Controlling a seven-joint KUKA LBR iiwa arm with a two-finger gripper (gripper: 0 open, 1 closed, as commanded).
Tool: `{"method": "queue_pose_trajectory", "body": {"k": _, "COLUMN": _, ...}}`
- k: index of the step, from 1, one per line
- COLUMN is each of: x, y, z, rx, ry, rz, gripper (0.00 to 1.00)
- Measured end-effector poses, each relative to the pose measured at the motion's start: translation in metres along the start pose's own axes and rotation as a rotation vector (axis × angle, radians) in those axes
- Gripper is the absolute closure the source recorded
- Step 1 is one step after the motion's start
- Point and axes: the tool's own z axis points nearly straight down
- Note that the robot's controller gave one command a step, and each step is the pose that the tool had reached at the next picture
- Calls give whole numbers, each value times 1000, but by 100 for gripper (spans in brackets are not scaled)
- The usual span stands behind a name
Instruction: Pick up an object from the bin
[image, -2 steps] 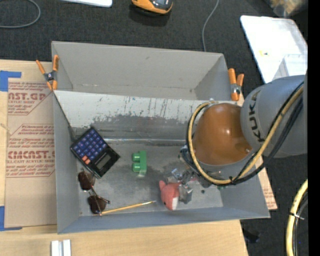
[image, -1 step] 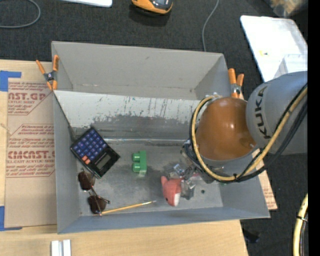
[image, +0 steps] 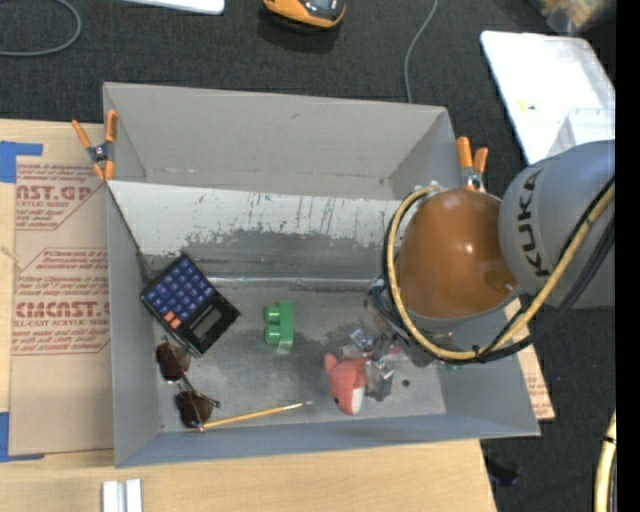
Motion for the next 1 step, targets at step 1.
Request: {"method": "queue_pose_trajectory", "body": {"k": 1, "x": -1, "y": 0, "z": -39, "rx": 3, "ry": -5, "rz": 0, "gripper": 100}}
